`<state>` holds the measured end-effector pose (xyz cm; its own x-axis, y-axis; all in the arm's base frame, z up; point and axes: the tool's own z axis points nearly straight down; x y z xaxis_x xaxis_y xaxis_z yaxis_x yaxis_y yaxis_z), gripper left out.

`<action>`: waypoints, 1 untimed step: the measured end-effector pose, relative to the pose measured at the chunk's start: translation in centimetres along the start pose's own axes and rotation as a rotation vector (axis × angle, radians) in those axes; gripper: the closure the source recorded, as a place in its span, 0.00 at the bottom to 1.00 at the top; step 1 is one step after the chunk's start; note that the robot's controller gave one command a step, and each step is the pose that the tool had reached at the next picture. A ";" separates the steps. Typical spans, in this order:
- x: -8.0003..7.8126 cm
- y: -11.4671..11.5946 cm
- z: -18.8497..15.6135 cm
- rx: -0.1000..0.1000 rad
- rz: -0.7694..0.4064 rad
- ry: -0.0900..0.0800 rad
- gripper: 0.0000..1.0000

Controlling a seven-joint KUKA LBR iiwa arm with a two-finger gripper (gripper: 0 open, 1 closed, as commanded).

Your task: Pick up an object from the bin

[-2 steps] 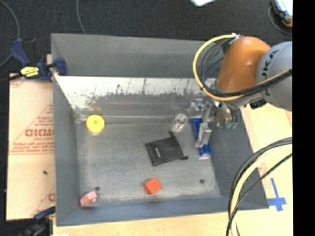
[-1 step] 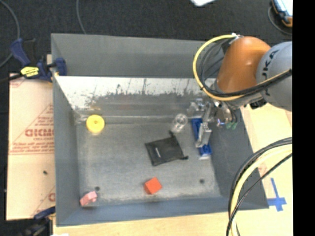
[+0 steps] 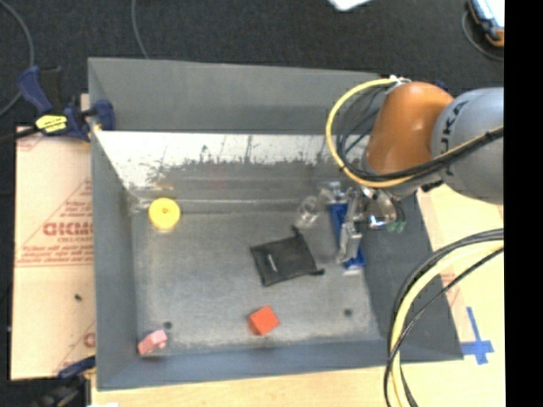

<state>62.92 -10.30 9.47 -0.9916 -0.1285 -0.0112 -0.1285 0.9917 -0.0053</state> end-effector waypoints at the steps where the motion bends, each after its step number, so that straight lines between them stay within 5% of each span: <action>1: 1.2 1.8 1.8 0.001 0.166 -0.006 0.00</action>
Offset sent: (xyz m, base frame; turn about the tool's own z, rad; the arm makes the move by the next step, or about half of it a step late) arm -0.0127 0.0383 -0.0247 0.0591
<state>61.53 -8.67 7.62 -0.9991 0.0371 -0.0180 0.0372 0.9993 -0.0036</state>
